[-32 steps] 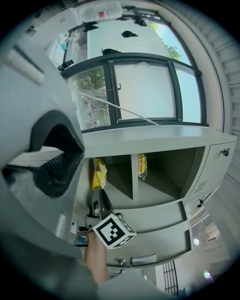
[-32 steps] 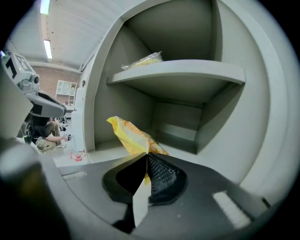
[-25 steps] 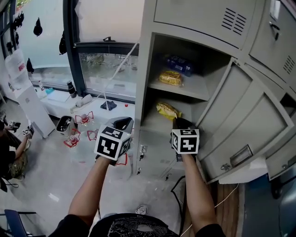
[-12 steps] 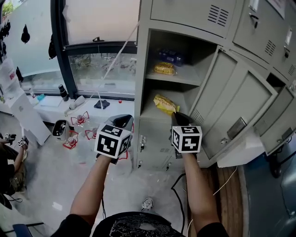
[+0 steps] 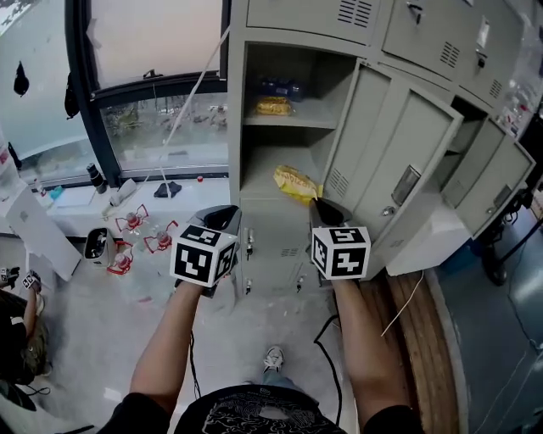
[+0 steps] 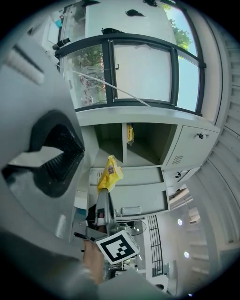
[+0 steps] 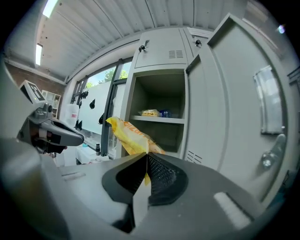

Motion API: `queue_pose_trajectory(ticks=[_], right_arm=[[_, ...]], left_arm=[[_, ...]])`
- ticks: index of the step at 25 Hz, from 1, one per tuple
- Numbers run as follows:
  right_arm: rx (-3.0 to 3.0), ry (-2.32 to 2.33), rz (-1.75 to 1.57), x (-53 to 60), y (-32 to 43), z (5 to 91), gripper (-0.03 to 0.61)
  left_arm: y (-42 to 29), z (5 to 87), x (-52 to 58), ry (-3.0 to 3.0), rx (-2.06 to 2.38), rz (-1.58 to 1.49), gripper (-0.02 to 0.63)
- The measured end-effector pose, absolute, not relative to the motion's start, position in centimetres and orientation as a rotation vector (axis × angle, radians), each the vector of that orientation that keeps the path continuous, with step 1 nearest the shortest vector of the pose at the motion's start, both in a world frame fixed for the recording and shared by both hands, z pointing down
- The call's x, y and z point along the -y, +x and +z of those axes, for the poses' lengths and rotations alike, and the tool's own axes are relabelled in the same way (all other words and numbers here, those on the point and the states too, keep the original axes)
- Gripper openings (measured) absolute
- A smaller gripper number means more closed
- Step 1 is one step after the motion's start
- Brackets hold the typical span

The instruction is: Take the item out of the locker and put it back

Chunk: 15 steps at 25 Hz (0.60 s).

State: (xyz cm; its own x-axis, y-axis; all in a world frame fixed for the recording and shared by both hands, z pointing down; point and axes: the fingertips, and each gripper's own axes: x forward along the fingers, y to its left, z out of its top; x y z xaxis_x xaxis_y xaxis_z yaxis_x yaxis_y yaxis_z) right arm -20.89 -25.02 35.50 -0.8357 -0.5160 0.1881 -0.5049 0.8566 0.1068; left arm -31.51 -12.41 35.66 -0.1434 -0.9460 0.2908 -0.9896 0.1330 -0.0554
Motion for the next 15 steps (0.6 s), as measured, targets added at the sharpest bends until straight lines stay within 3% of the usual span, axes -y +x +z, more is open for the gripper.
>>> queue_pose_trajectory(ticks=[15], right_arm=[[2.786, 0.99, -0.05, 21.1, -9.7, 35.4, 0.026]], left_arm=[[-21.7, 36.5, 12.8, 2.131, 2.021, 0.37, 0.0]])
